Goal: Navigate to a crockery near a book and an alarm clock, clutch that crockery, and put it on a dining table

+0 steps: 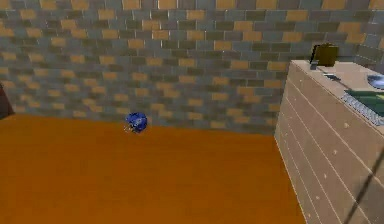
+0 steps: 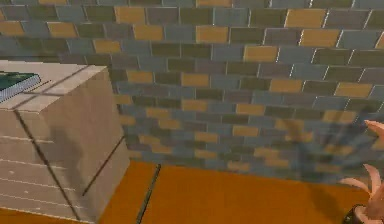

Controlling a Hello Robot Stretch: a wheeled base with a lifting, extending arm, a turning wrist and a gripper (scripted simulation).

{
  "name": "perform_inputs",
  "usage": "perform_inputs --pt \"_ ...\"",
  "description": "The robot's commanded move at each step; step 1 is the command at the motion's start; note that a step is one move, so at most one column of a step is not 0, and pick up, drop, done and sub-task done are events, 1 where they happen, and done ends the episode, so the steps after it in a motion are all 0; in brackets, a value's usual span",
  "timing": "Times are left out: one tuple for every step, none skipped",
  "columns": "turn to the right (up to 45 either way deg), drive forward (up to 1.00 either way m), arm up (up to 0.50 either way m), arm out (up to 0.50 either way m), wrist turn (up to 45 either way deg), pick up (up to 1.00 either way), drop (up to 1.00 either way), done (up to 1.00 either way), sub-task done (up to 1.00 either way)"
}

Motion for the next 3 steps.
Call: perform_inputs --pt "-36.0 0.0 0.0 0.0 0.0 0.0 0.0 0.0 0.0" --pt "0.0 0.2 0.0 0.0 0.0 0.0 0.0 0.0 0.0" --pt "45.0 0.0 0.0 0.0 0.0 0.0 0.0 0.0 0.0"
